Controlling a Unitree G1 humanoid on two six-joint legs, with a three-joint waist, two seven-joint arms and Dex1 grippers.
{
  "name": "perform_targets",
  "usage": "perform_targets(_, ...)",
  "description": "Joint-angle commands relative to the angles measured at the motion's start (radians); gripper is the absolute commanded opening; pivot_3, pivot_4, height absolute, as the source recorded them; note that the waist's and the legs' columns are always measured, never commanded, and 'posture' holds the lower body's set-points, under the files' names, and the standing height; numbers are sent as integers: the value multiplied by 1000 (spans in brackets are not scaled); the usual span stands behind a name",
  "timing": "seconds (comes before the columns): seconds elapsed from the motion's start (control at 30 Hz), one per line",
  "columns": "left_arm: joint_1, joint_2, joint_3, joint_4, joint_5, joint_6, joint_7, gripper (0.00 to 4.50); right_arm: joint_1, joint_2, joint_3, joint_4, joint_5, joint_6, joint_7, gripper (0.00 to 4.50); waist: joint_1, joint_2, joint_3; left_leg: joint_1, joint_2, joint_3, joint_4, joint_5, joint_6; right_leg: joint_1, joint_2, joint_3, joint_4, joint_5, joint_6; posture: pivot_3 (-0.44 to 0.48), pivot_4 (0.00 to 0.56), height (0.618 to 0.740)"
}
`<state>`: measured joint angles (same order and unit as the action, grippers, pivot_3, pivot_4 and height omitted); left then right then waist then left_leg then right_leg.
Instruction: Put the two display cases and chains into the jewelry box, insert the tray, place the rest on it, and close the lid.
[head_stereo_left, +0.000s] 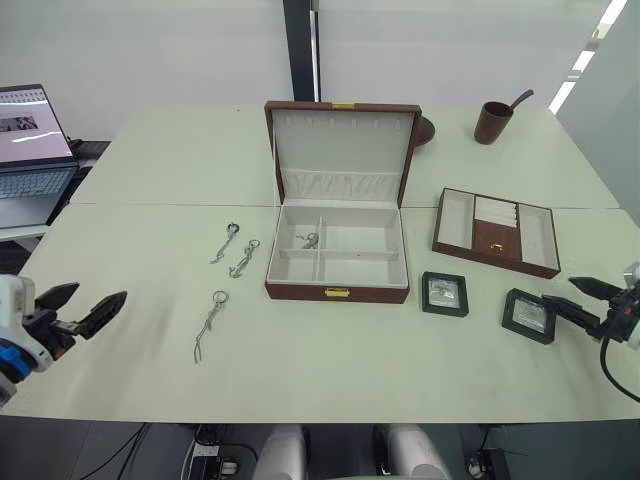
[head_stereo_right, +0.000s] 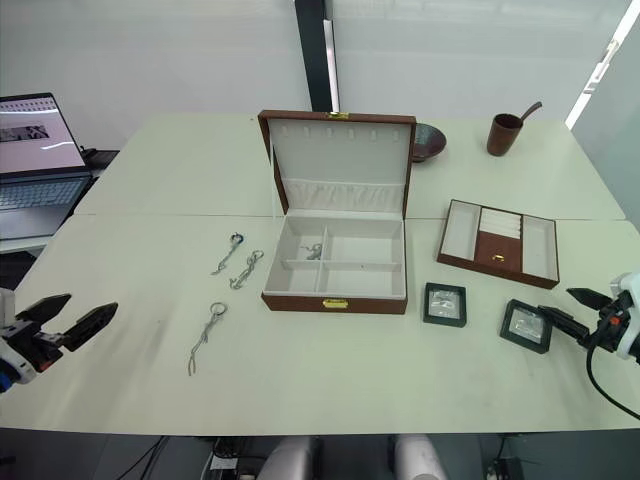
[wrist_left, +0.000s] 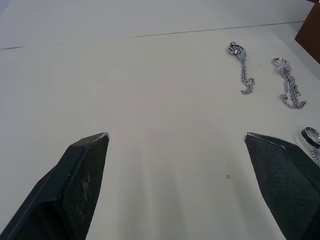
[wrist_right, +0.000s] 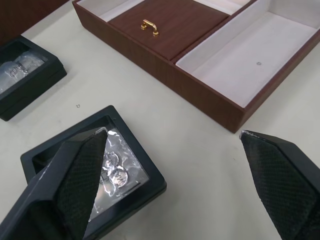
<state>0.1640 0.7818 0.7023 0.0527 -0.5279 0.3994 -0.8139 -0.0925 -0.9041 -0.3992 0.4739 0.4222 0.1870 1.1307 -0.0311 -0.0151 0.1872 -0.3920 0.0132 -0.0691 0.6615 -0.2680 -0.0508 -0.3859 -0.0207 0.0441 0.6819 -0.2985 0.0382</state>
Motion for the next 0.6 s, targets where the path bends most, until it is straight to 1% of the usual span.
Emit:
perform_targets(0.03,-15,-5,13,11,4,-33,17,4492,-16,-1,-13,26,-7,-40,3,4500,0,0,0,0,0,0,0,0,0,0,0,0,0,0,0,0,150,740)
perform_targets(0.6,-45,-15,-14,7,3,-36,42,4492,-56,-5,-2,98,-28,-90,14,4500,0,0,0,0,0,0,0,0,0,0,0,0,0,0,0,0,150,740)
